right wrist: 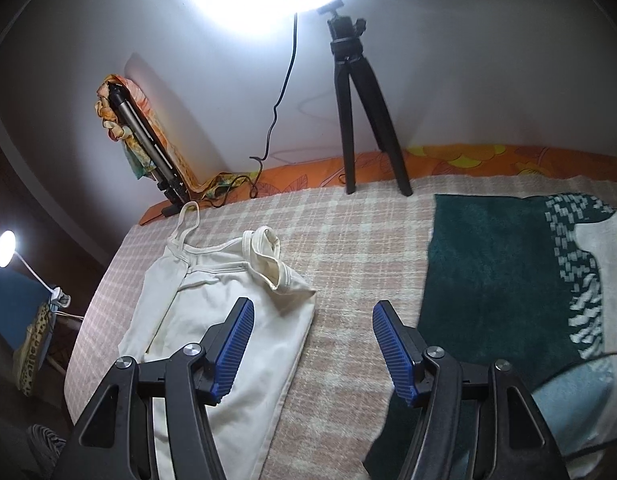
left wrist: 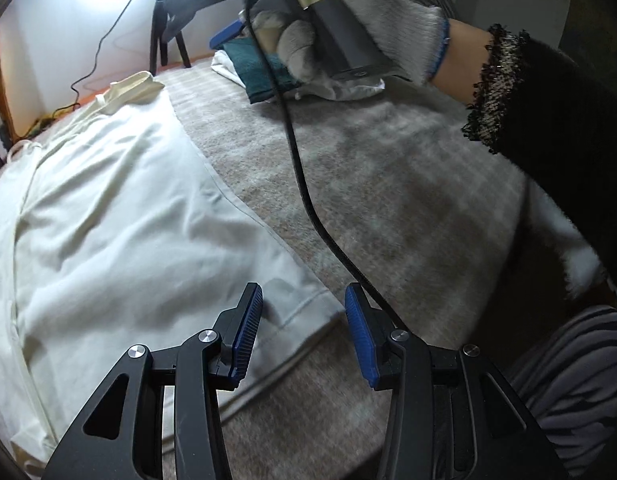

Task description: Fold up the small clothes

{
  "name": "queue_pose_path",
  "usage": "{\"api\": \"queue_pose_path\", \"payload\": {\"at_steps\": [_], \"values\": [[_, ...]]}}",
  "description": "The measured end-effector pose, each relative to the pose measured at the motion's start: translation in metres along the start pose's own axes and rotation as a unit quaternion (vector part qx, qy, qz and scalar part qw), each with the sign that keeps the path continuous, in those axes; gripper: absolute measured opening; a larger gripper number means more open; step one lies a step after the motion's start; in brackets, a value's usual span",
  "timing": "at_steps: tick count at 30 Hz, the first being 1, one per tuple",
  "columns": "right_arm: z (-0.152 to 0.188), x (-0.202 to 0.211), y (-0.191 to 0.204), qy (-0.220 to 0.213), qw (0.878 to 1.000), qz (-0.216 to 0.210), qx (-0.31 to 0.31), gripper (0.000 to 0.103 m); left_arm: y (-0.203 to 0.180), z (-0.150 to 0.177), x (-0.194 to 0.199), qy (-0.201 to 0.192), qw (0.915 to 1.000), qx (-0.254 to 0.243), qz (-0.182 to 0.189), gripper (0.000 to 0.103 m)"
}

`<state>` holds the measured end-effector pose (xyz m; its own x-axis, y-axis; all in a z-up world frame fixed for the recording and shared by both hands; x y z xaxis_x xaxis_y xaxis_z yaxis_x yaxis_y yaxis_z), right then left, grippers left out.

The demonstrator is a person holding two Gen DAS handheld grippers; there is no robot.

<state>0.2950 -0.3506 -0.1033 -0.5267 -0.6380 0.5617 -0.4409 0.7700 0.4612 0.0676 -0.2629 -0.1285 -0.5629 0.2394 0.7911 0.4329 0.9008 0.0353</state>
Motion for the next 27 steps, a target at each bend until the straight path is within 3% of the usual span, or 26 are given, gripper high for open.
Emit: {"api": "queue_pose_path", "payload": {"at_steps": [4,8,13,15,16,19,23,27], "values": [[-0.004,-0.029,0.002,0.016,1.000,-0.008,0.005,0.064,0.002,-0.002,-0.004,-0.012,0.9999,0.011,0.002,0.039],[-0.004,-0.058,0.009,0.041,0.999,-0.019,0.027,0.064,0.011,-0.003,-0.006,-0.014,0.9994,0.031,0.010,0.011],[0.000,-0.084,0.009,0.073,0.995,0.014,0.066,0.063,0.022,-0.005,-0.007,-0.013,0.9976,0.059,0.033,0.006],[-0.002,-0.091,0.004,0.077,0.995,0.022,0.060,0.048,0.023,-0.005,-0.005,-0.017,0.9970,0.063,0.041,0.006],[-0.004,-0.095,-0.001,0.080,0.996,0.017,0.046,0.034,0.023,-0.005,-0.005,-0.019,0.9967,0.065,0.044,0.006],[-0.011,-0.098,-0.014,0.071,0.997,-0.005,0.002,0.013,0.026,-0.004,0.000,-0.024,0.9951,0.079,0.054,0.005],[-0.019,-0.097,-0.022,0.060,0.997,-0.022,-0.054,0.007,0.036,-0.002,0.009,-0.032,0.9898,0.117,0.076,0.004],[-0.022,-0.095,-0.014,0.068,0.997,-0.005,-0.047,0.006,0.051,0.001,0.019,-0.044,0.9846,0.147,0.084,0.004]]}}
Point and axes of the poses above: each gripper's, at about its wrist camera, not at the fingertips, and x roughly against the way its jaws point, y to its left, z to its underside, the point moved 3 cm from there along -x, roughly the way its jaws point, and after that the axes turned 12 degrees about -z, right-handed, at the moved point
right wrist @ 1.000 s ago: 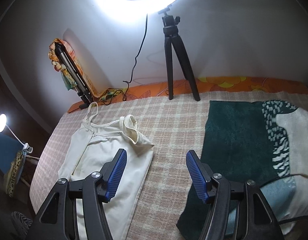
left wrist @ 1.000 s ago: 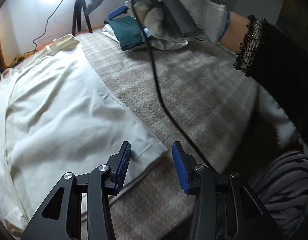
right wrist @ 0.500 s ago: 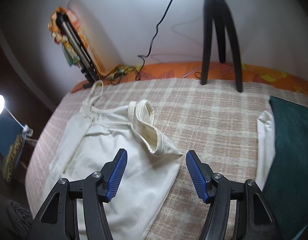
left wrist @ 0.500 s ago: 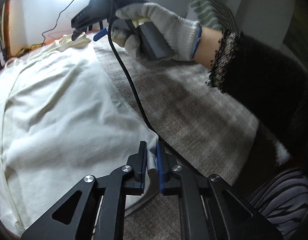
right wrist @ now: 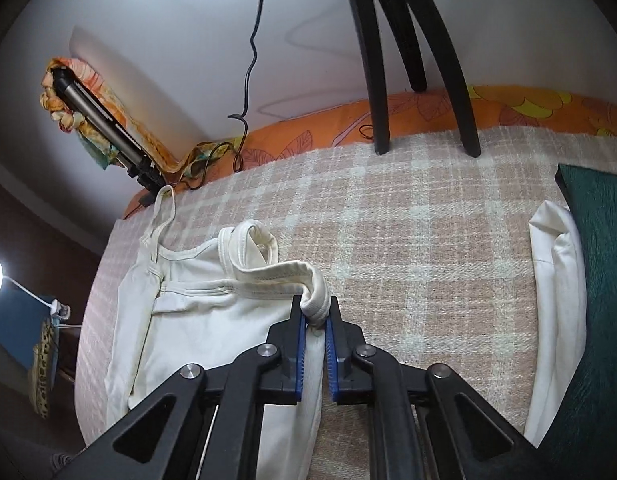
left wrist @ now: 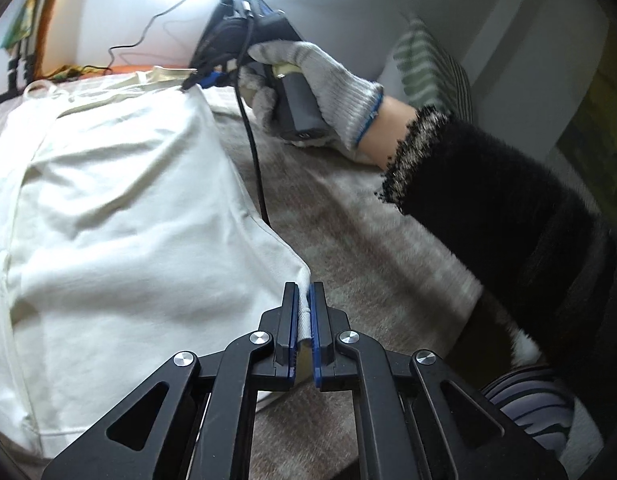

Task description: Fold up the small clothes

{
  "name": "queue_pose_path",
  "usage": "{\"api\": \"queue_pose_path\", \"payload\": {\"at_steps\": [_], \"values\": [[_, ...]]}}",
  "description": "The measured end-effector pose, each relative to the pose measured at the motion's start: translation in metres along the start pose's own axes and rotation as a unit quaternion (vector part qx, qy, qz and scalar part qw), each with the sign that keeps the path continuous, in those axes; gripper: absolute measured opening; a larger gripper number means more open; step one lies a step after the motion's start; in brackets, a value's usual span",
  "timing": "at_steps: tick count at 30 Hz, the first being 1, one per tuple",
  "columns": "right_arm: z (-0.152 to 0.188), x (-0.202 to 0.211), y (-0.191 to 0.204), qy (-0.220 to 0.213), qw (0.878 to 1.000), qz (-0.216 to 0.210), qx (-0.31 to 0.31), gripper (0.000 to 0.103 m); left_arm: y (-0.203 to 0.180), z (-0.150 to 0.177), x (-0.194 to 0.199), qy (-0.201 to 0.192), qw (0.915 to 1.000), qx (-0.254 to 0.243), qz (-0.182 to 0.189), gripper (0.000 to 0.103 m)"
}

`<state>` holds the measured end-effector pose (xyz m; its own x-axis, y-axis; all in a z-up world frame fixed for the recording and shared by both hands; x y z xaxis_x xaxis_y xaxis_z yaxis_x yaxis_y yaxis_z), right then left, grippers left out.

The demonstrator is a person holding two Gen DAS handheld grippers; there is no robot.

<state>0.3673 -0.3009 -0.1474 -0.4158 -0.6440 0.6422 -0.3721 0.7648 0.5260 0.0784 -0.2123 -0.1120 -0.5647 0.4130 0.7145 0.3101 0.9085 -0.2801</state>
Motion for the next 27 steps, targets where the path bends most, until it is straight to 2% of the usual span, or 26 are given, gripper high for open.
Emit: {"api": "queue_pose_path", "payload": {"at_steps": [9,16,27], "values": [[-0.010,0.003,0.023,-0.002,1.000,0.029,0.002,0.006,0.025,0.005,0.014,-0.011,0.9988,0.046,0.004,0.004],[-0.016,-0.002,0.056,-0.006,0.999,0.051,0.015,0.006,0.047,0.011,0.032,-0.024,0.9971,0.073,0.002,0.004],[-0.013,-0.046,0.121,0.017,0.995,0.078,0.066,0.006,0.098,0.030,0.049,-0.032,0.9928,0.114,-0.022,0.004]]}}
Point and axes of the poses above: each gripper's, at about its wrist camera, not at the fingertips, and x roughly against the way its jaws point, y to its left, z to its underside, the point moved 3 cm from there along -x, roughly the way its jaws point, and after that the axes turned 12 degrees about -z, right-handed, at the moved point
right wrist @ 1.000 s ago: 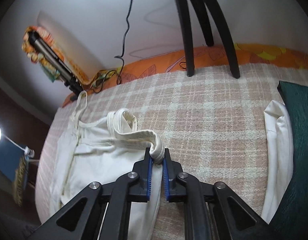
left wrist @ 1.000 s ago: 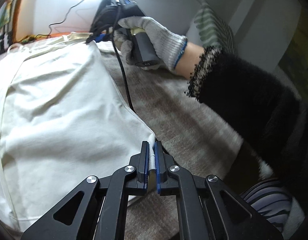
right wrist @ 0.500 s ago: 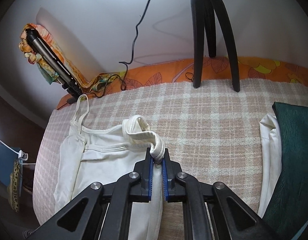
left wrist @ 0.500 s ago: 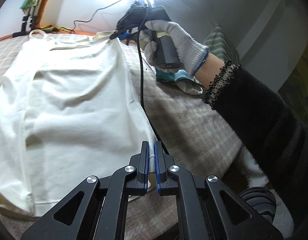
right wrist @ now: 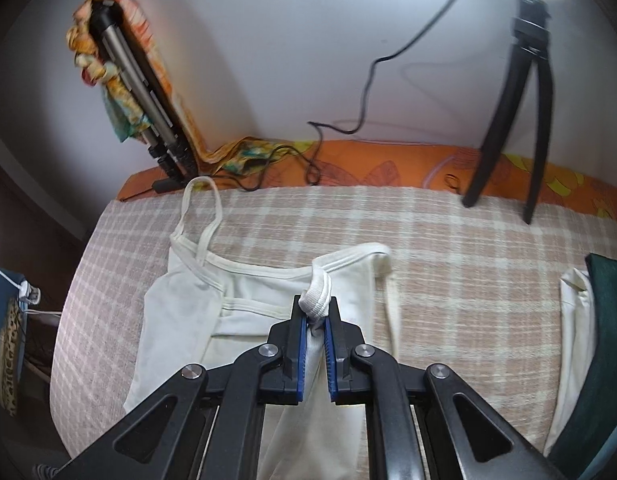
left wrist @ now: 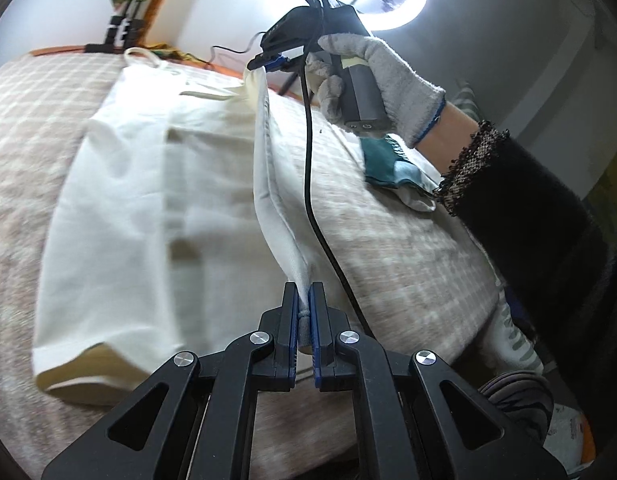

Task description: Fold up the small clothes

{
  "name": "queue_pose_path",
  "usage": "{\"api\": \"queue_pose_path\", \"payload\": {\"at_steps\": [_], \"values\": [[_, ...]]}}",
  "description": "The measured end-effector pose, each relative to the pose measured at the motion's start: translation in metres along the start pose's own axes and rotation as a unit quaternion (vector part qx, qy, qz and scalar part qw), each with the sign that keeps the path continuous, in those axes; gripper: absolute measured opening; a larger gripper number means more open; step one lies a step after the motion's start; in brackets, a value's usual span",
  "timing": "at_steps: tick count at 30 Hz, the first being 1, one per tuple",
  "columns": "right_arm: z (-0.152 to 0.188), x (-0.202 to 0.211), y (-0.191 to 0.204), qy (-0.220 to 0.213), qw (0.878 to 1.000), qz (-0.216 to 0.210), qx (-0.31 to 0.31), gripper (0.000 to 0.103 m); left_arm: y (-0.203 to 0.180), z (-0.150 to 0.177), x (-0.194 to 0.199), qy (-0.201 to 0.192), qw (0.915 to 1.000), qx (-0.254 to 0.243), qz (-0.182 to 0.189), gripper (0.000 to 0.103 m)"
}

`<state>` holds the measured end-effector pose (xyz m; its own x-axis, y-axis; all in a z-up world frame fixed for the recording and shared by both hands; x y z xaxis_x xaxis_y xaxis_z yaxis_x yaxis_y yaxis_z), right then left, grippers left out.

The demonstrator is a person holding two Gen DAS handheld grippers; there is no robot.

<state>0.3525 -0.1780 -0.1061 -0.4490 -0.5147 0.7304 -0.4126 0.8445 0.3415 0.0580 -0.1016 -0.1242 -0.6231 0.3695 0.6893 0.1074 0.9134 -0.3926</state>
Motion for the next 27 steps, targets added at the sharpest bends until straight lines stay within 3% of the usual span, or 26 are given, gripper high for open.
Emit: {"api": "queue_pose_path", "payload": {"at_steps": [13,16,19,25,27], "values": [[0.008,-0.063,0.043,0.044,0.998,0.023,0.039,0.006,0.027,0.013,-0.004,0.020,0.9996,0.012,-0.014,0.004],[0.013,-0.070,0.041,0.053,0.998,0.012,0.029,0.013,0.026,0.014,-0.003,0.028,0.9993,0.006,-0.023,0.006],[0.018,-0.056,0.042,0.040,0.999,-0.005,0.028,0.035,0.025,0.015,0.003,0.040,0.9990,0.003,-0.020,0.010],[0.050,0.017,0.036,-0.009,0.999,-0.025,0.019,0.036,0.028,0.022,0.045,0.035,0.9990,-0.028,-0.007,0.011],[0.077,0.045,0.029,-0.017,0.999,-0.038,0.009,0.038,0.038,0.023,0.067,0.021,0.9986,-0.042,-0.023,0.018]]}}
Point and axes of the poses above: each gripper's, at about its wrist camera, not at the fingertips, and x roughly against the way its jaws point, y to its left, z to its underside, the point moved 3 cm from there along -x, roughly the way its jaws point, and after that the axes turned 12 degrees about -z, right-handed, at the moved point
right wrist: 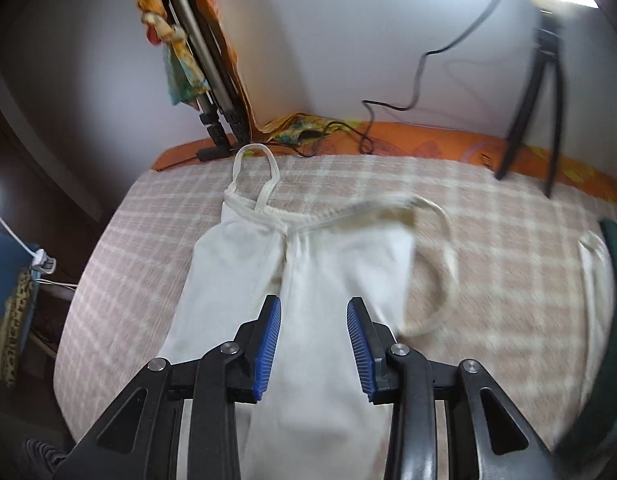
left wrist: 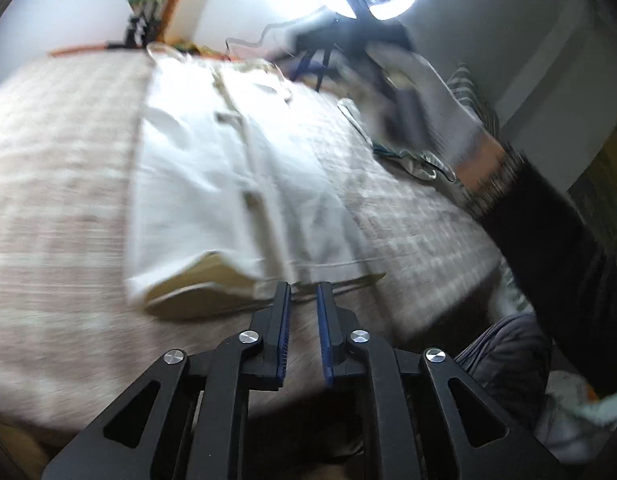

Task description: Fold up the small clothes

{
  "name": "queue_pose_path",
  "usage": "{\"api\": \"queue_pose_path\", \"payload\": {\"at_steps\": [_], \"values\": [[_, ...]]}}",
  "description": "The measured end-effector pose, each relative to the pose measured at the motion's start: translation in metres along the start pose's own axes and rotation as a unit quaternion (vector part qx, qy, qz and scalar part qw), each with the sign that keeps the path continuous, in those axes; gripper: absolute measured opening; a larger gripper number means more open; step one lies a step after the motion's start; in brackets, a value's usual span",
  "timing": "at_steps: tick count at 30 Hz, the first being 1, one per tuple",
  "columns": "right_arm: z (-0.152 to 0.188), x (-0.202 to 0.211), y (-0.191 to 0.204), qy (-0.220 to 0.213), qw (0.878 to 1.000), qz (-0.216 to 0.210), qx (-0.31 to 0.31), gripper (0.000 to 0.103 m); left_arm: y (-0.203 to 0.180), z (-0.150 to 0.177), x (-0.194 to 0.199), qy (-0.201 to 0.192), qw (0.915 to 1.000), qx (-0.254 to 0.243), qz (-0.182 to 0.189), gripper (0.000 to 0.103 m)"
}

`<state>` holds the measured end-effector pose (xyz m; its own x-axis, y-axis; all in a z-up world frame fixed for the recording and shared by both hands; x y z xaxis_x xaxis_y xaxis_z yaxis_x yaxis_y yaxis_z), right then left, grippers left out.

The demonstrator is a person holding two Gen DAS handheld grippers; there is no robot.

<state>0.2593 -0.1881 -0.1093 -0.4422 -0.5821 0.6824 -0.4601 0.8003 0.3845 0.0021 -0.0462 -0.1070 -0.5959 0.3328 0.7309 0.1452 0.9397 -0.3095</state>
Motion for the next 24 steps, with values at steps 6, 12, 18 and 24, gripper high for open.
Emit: {"api": "queue_pose_path", "payload": {"at_steps": [6,12,18,24], "values": [[0.099,0.055,-0.001,0.005,0.999,-0.032,-0.027,0.038,0.064,-0.007,0.030,-0.018,0.9981,0.017,-0.057,0.027],[0.182,0.063,0.009,0.035,0.997,-0.051,-0.053,0.038,0.079,-0.030,0.002,-0.006,0.9980,0.027,-0.057,0.027],[0.210,0.058,0.010,0.041,0.996,-0.050,-0.054,0.038,0.037,-0.021,-0.026,0.003,0.9889,-0.115,-0.094,0.027],[0.222,0.063,0.009,0.036,0.996,-0.066,-0.054,0.035,0.016,0.013,-0.023,-0.012,0.9570,-0.250,-0.148,0.027]]}}
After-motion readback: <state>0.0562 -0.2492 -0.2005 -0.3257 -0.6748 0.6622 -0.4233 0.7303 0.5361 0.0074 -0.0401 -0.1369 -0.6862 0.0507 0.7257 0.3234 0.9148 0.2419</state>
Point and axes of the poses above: each gripper's, at about its wrist camera, not at the fingertips, and x roughly against the way its jaws point, y to its left, z to its underside, the point moved 3 cm from there along -x, roughly the way its jaws point, and after that the axes turned 12 degrees about -z, right-handed, at the moved point
